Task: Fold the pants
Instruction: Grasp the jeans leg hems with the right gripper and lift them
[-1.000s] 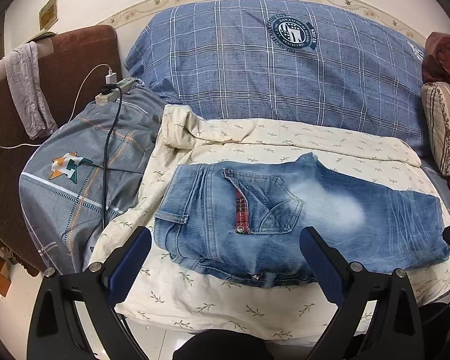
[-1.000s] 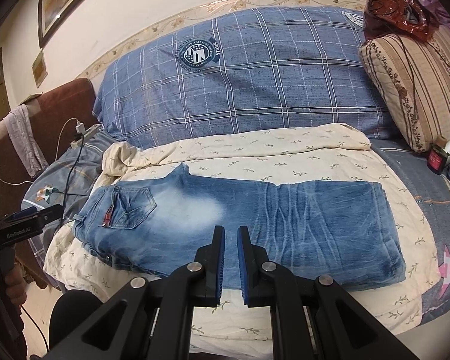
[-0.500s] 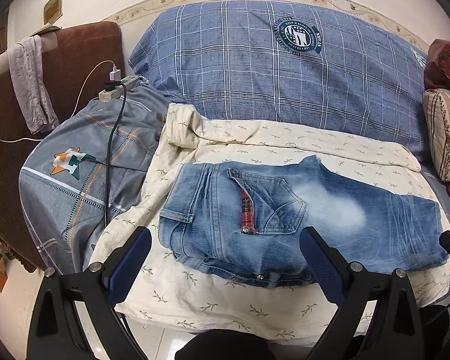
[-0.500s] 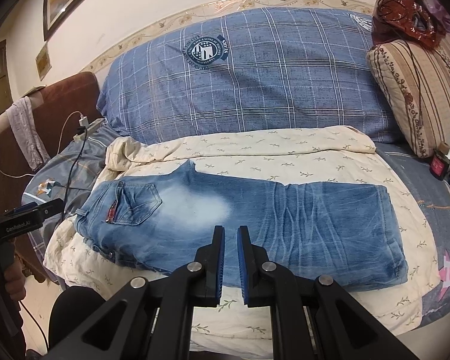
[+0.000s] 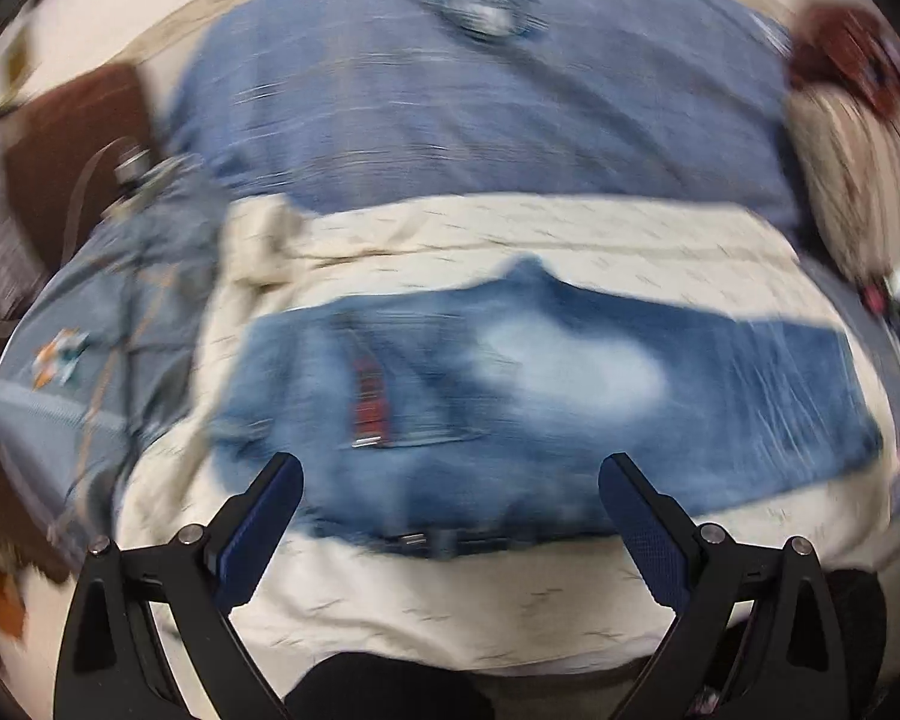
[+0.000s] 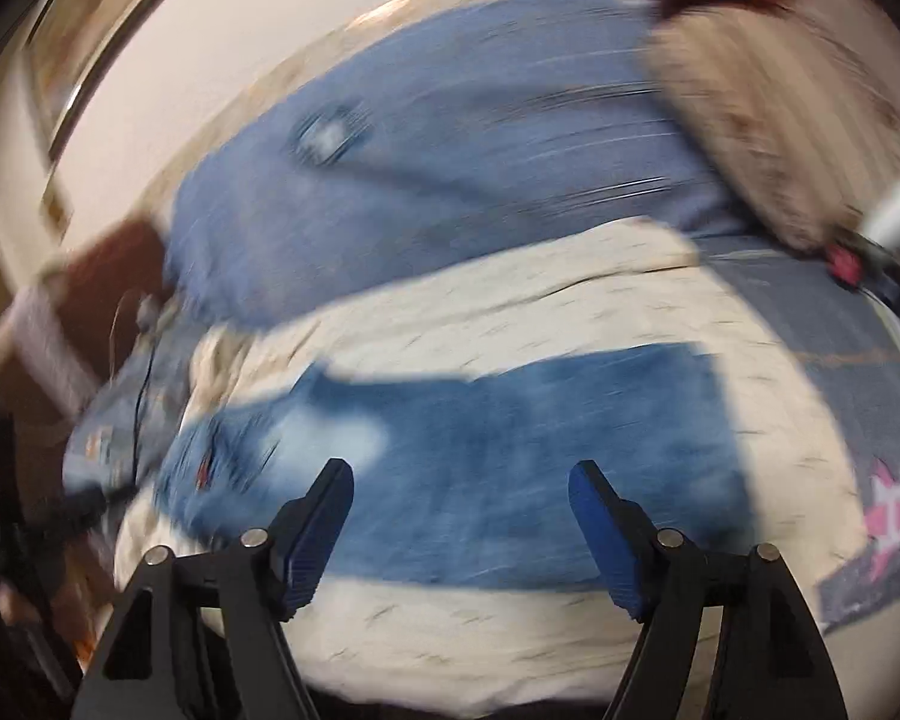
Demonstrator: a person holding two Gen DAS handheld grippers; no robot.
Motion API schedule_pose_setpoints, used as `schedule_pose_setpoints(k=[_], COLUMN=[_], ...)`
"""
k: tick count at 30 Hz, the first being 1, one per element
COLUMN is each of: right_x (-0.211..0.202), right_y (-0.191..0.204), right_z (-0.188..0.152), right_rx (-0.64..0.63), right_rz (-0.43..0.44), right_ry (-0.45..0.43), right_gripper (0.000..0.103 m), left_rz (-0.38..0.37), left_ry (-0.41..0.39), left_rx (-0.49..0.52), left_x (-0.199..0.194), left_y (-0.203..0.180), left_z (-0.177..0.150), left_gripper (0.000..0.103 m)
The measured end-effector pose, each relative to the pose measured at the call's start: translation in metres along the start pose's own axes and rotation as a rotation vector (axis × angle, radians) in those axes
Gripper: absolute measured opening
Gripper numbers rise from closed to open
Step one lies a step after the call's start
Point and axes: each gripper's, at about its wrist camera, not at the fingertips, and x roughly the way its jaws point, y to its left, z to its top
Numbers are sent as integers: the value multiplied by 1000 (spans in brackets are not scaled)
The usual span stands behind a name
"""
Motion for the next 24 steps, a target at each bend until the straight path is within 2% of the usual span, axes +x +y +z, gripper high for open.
schedule_pose_setpoints(k=[5,9,14,18,20,21,22,23,24], right_x=[3,19,53,92,96,98,102,106,108], right_y=[-90,-135,-154,-151,-146,-141,-133,-127,-114], right_z=[7,6,12,14,16,17,17,15,14], right_rx=[185,285,303,279,245,230,207,182,113], right_rz=[-65,-6,42,38,12,-4,5,-5,-61], right_ry=[38,72,130,220,216,229,261,286,290], right_gripper=[78,76,69,66,64,56,32,29,29], left_rz=[-100,-178,-201,-199,-210,-224,-231,-234,-236], left_ry=[79,174,228,294,326,323,321,323,322], left_rx=[176,274,327,341,333,316,311,314,318], left_x=[40,76,100,120,130,130,129,129,127], left_y=[-79,-140,-179,-181,-179,-176,-174,-173,-171], left_z=[15,22,29,23,18,17,17,18,18], left_gripper=[99,99,99,99,99,99,99,99,99])
